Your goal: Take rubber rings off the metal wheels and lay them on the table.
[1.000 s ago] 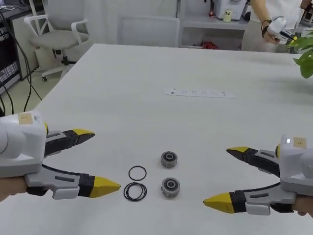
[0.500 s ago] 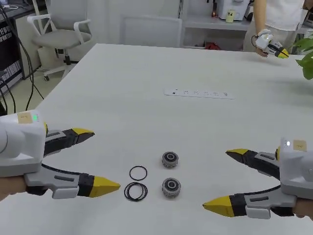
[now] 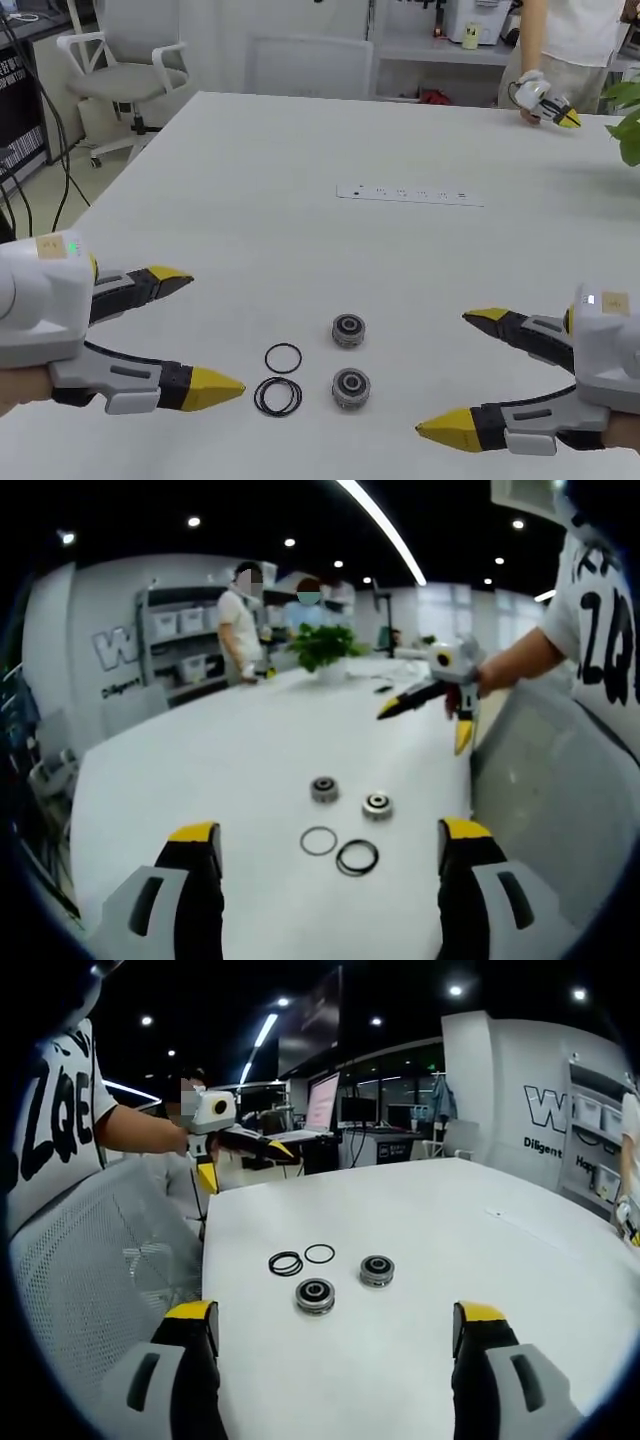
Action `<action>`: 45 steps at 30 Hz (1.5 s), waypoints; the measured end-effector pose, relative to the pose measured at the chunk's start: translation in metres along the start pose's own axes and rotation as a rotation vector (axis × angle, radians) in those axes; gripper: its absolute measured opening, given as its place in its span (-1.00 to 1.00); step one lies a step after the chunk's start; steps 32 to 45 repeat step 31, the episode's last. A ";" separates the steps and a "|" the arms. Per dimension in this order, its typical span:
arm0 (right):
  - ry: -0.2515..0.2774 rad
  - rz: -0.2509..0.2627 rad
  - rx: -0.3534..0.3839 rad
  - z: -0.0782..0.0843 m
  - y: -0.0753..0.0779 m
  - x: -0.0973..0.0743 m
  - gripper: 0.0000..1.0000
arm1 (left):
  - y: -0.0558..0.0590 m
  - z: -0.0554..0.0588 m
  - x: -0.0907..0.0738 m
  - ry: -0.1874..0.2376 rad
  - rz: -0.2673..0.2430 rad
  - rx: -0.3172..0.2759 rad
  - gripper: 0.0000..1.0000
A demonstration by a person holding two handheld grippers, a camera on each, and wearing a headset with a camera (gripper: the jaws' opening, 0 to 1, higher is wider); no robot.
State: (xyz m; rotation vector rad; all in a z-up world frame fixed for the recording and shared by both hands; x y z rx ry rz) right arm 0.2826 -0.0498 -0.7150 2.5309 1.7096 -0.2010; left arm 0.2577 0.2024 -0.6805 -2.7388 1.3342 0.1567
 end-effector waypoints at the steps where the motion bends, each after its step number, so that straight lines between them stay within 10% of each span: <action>1: -0.001 0.000 -0.001 0.000 -0.001 0.000 0.88 | 0.000 0.000 0.000 -0.001 0.001 0.000 0.81; 45: -0.011 0.004 -0.006 0.001 0.000 -0.002 0.91 | -0.002 0.001 -0.005 0.006 -0.006 0.008 0.82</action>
Point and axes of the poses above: the centre of the closed fingertips' face, and the gripper's own axes: x roughly forward along the fingers, y roughly to its right, z roughly out of its underside, the point moved 4 cm from there along -x, roughly backward along the fingers, and after that the axes turned 15 degrees about y, right-handed, at the moved point
